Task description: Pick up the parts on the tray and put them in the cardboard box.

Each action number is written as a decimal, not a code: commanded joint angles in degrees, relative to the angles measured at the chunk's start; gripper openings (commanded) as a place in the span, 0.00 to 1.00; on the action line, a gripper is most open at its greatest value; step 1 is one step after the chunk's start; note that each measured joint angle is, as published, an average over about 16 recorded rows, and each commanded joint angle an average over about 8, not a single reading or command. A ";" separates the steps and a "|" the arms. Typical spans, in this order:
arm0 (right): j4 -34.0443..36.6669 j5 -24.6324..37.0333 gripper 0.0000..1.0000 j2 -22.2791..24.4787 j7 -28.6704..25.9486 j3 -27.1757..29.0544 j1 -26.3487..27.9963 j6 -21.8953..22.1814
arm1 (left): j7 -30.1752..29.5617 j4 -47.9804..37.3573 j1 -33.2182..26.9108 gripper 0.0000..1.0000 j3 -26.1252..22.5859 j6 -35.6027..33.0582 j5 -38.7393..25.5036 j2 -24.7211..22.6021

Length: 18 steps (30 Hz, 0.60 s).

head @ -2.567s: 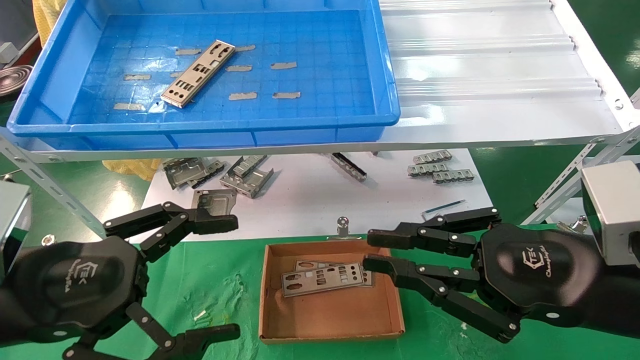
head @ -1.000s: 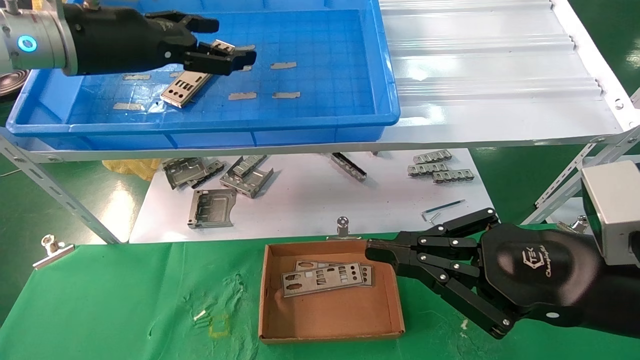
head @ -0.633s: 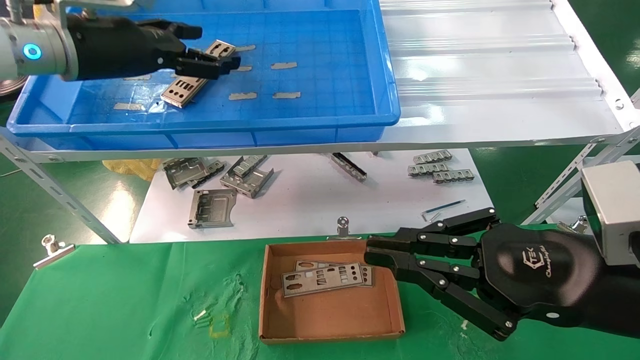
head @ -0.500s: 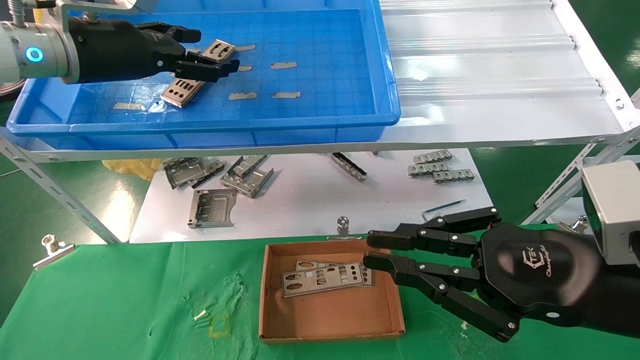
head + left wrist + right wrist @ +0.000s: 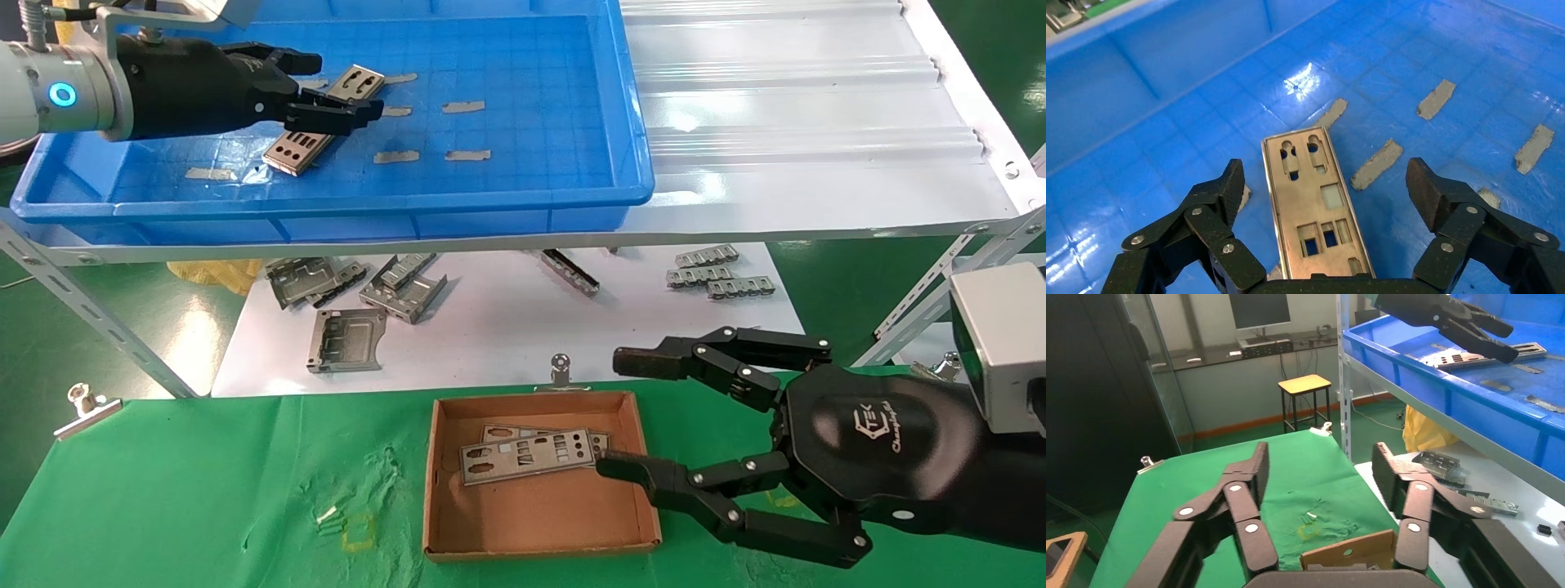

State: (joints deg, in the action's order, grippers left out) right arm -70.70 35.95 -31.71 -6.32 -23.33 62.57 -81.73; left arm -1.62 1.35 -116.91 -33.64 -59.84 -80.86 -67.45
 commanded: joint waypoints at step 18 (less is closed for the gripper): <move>0.00 0.00 1.00 0.00 0.00 0.00 0.00 0.00 | -1.93 -1.43 -0.47 0.00 -0.25 0.91 -0.35 -0.59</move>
State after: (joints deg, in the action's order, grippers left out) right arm -70.70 35.95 -31.71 -6.32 -23.33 62.57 -81.73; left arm -3.62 -0.12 -117.43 -33.96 -59.02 -81.30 -68.05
